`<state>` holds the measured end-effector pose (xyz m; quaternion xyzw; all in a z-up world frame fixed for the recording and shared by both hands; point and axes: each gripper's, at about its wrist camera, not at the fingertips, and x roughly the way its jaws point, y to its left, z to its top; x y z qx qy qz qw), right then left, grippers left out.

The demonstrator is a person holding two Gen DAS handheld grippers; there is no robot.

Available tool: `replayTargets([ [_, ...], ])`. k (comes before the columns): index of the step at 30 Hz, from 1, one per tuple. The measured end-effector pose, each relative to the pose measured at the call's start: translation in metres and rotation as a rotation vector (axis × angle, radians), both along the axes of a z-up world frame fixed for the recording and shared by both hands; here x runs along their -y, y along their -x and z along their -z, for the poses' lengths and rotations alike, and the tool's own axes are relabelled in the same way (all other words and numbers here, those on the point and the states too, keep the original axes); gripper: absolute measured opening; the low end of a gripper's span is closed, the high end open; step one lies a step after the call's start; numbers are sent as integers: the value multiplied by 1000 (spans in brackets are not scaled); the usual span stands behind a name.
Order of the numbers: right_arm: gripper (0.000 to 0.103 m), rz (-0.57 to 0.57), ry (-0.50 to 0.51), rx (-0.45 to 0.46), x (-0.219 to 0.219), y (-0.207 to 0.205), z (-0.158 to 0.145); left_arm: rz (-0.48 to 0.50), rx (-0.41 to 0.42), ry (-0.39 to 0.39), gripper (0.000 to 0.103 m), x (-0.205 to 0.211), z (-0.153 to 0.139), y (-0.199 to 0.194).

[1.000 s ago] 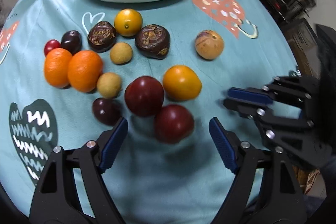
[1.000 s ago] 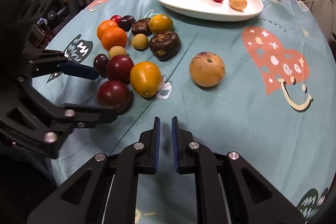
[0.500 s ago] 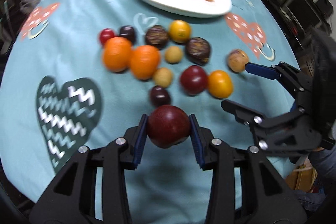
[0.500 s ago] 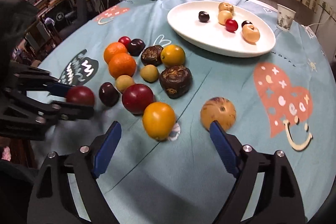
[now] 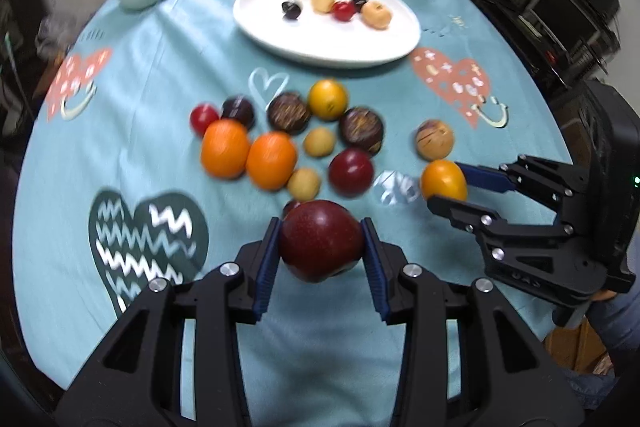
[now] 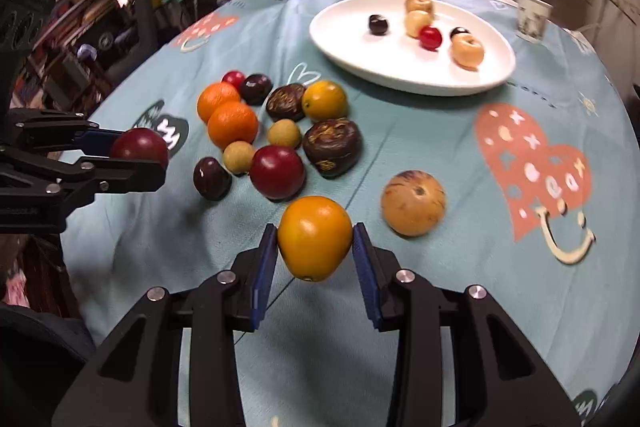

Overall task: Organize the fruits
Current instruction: 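Lift the dark red plum and yellow tomato toward the plate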

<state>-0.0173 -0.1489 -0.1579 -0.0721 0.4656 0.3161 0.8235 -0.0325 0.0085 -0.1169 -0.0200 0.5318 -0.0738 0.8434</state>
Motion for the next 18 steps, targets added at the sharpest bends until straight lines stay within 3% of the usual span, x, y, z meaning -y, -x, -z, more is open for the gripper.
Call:
replayTargets([
  [8, 38, 100, -64, -7, 18, 24, -11, 132, 54, -26, 40, 27, -16, -6],
  [18, 38, 103, -52, -66, 2, 41, 1, 163, 37, -19, 40, 21, -10, -9],
])
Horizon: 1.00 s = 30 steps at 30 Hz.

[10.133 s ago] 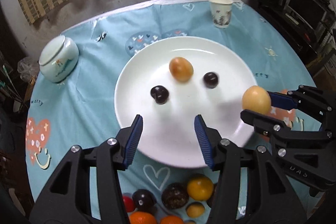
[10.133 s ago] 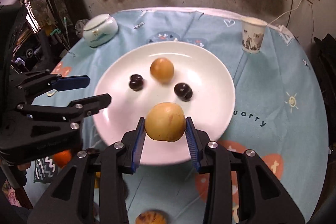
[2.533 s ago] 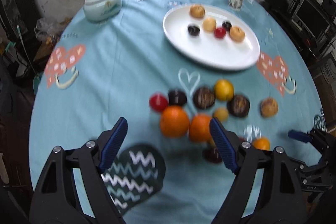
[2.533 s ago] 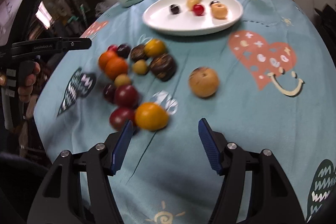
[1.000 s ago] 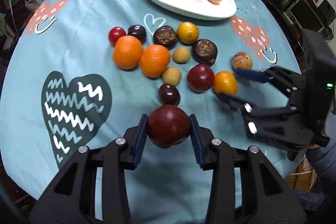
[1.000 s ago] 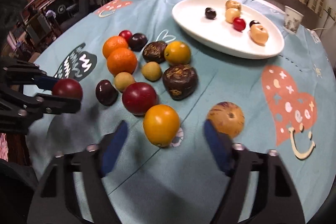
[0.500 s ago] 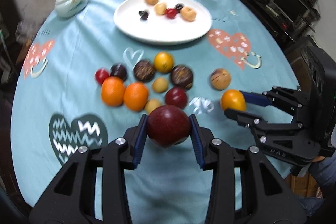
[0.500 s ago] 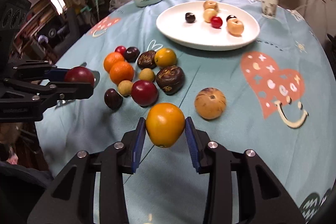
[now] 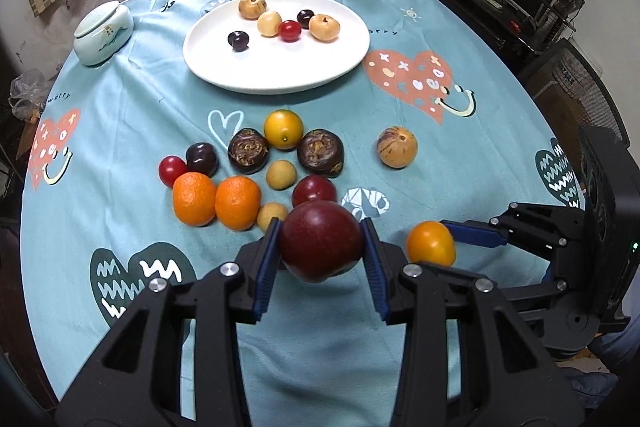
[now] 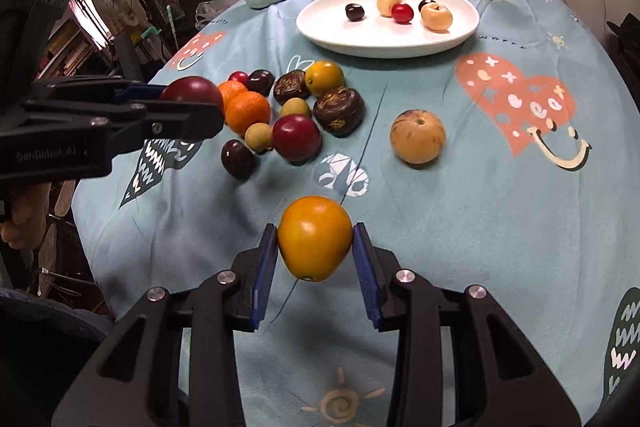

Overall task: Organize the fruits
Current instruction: 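Lift the dark red plum and yellow tomato toward the plate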

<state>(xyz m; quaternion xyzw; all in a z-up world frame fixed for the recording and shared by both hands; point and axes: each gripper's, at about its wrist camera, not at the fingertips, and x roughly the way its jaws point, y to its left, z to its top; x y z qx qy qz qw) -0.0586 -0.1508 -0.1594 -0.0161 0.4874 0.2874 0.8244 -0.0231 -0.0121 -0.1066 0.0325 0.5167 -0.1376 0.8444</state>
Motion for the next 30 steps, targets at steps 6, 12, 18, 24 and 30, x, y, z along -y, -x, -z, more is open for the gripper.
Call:
replayTargets([
  [6, 38, -21, 8, 2, -12, -9, -4, -15, 4, 11, 40, -11, 0, -6],
  [12, 38, -53, 18, -26, -22, -13, 2, -30, -12, 21, 40, -19, 5, -15],
  [18, 38, -61, 27, -42, -25, -20, 6, -24, -29, 21, 40, -17, 10, -27],
  [24, 38, -35, 13, 59, -18, -57, -29, -19, 28, 11, 40, -17, -8, -56],
  [30, 38, -5, -9, 193, -12, -104, -76, -41, 126, 10, 40, -21, -44, -98],
])
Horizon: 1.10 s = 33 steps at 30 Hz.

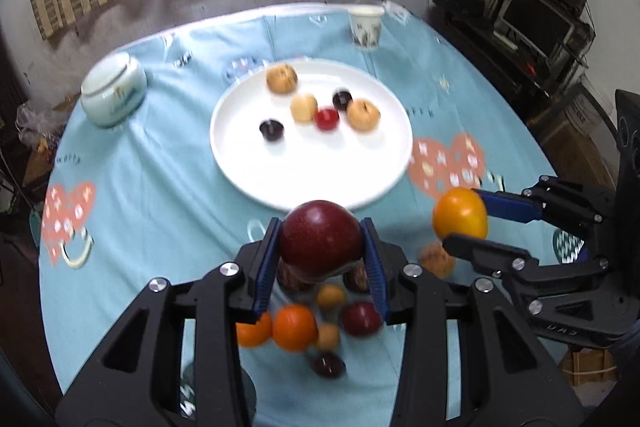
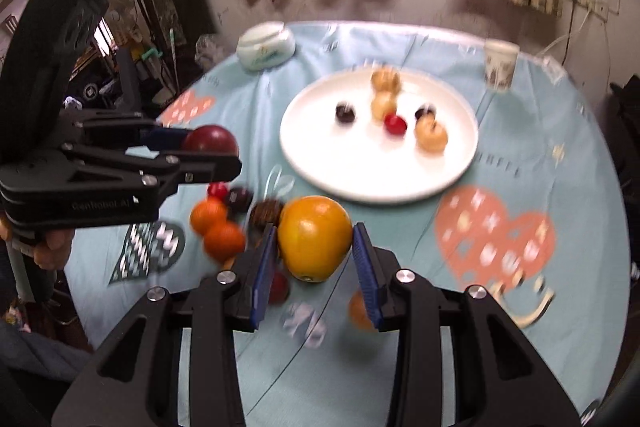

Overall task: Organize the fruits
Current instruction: 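Lift the dark red plum and yellow tomato toward the plate, then lower both fruits onto the white plate and open both tools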

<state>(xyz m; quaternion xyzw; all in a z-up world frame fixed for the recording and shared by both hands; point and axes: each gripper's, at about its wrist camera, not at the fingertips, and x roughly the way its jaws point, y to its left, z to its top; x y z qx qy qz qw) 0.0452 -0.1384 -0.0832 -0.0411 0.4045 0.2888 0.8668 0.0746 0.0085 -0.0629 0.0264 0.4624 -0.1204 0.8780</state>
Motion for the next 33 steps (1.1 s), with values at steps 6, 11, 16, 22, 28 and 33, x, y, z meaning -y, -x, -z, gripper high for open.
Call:
replayTargets([
  [6, 38, 20, -23, 66, 2, -48, -21, -23, 29, 2, 40, 1, -12, -47],
  [11, 38, 44, -19, 53, 2, -82, -9, -28, 6, -4, 40, 7, 0, -81],
  [16, 38, 64, -11, 13, 2, -112, 11, -40, -42, -29, 40, 10, 27, -109],
  [22, 38, 53, -2, -38, -4, -143, 33, -57, -84, -41, 40, 10, 52, -131],
  [28, 39, 59, 45, -64, -9, -157, 48, -75, -77, -45, 50, 7, 58, -139],
  [33, 66, 76, 38, -49, -5, -154, 50, -91, -64, -46, 59, 3, 53, -139],
])
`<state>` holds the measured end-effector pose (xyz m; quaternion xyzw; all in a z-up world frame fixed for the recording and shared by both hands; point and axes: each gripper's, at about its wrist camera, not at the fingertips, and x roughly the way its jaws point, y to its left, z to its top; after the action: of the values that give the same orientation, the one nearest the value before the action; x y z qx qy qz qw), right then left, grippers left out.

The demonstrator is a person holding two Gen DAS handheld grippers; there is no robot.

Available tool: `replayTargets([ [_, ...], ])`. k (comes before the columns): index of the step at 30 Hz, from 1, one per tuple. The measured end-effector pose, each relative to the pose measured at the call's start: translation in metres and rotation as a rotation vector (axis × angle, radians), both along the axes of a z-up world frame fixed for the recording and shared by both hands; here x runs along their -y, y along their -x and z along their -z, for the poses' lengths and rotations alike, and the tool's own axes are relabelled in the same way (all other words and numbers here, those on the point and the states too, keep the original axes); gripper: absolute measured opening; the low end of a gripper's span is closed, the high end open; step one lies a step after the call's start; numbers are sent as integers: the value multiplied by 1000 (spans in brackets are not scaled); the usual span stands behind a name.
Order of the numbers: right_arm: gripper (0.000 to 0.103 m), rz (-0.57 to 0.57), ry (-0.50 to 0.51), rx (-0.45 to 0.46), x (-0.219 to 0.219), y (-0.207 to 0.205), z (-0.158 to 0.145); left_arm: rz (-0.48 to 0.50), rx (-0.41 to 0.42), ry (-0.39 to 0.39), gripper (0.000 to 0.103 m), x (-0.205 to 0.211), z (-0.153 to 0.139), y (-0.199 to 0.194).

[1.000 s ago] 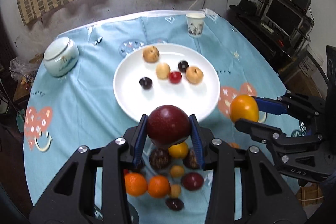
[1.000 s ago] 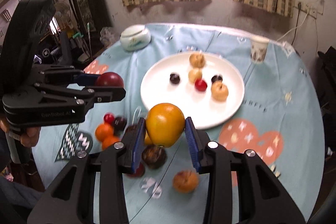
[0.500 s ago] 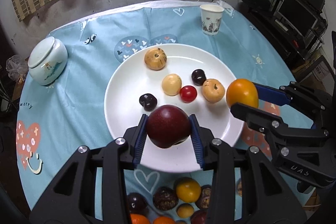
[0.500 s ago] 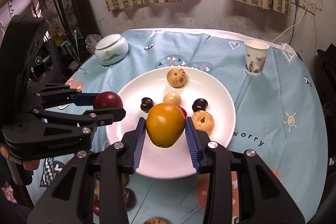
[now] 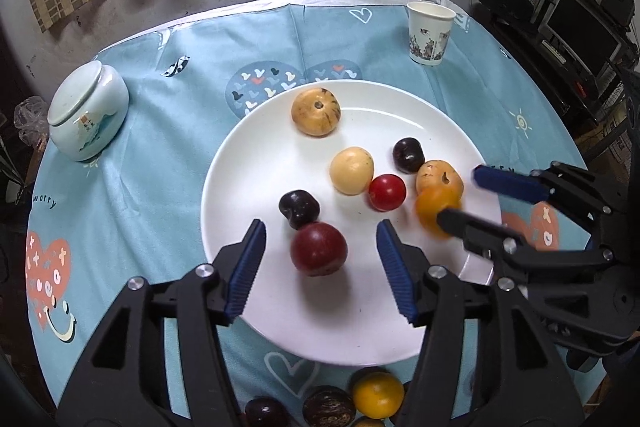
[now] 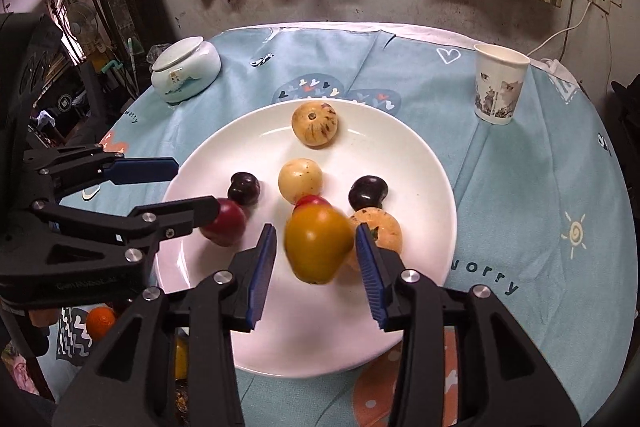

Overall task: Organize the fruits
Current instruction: 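Lower both fruits onto the white plate and open both tools, then grasp another dark red plum with the left tool while the right tool grasps a red plum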

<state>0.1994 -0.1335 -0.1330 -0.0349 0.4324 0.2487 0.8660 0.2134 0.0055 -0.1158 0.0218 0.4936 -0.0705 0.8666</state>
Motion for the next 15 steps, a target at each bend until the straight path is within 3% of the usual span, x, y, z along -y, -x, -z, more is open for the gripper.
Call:
replayTargets([
  [4, 67, 9, -11, 36, 4, 10, -10, -14, 12, 3, 60, -4, -9, 8],
  [7, 67, 10, -16, 31, 10, 22, -15, -34, 31, 3, 67, -11, -18, 18],
  [15, 67, -6, -20, -15, 25, 90, -14, -81, 57, 3, 71, -38, -38, 73],
])
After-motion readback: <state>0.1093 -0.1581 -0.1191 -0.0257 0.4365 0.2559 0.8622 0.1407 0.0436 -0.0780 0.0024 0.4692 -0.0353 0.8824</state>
